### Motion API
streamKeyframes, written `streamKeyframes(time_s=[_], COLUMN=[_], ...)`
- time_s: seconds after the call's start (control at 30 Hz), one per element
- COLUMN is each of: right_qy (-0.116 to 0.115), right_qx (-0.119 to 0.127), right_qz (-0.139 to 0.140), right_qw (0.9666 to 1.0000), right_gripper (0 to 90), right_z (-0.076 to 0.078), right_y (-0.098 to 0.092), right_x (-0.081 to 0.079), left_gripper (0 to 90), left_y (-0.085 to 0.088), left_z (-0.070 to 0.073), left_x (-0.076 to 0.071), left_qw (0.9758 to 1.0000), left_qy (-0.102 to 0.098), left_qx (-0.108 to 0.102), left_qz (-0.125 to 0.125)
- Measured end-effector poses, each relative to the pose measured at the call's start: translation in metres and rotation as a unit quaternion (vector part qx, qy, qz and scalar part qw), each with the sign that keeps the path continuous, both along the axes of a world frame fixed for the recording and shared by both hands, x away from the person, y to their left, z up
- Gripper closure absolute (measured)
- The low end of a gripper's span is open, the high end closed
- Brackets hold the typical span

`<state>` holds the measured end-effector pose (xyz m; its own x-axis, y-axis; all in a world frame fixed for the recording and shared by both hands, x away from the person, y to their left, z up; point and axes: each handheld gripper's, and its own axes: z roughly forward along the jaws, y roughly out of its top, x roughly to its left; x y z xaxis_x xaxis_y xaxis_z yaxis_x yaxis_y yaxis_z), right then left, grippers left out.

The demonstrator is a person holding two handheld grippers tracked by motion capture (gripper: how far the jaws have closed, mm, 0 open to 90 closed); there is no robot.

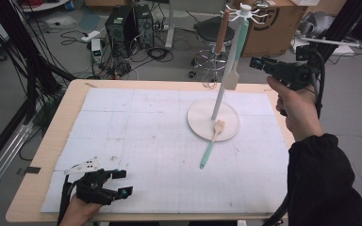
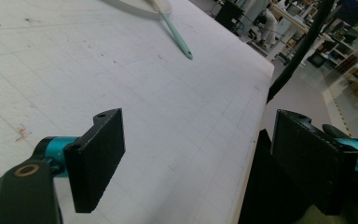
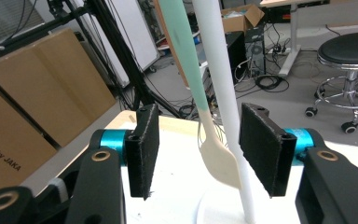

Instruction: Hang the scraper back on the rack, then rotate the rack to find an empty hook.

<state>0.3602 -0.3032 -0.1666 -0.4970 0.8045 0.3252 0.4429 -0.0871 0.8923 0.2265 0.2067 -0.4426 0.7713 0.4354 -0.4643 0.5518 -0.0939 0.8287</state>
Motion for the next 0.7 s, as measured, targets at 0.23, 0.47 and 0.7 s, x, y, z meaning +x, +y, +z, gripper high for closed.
streamKeyframes(time_s=[0.23,0.47,0.7], right_qy=[0.005,0.007,0.013], right_qx=[-0.003,-0.003,0.009], right_qz=[0.003,-0.005,0.013], right_qw=[1.0000,1.0000,0.9998], right_gripper=[49.9,87.1,89.9], right_z=[0.007,0.026,0.037], right_y=[0.000,0.001,0.006], right_x=[0.001,0.006,0.014], left_gripper=[18.1,18.1,18.1], left_y=[-0.003,0.001,0.010], left_z=[0.000,-0.002,-0.003], left_x=[0.001,0.001,0.001], left_qw=[1.0000,1.0000,0.9998], left_qy=[-0.001,0.002,0.010], left_qx=[0.000,0.000,-0.015], left_qz=[-0.004,0.001,0.008])
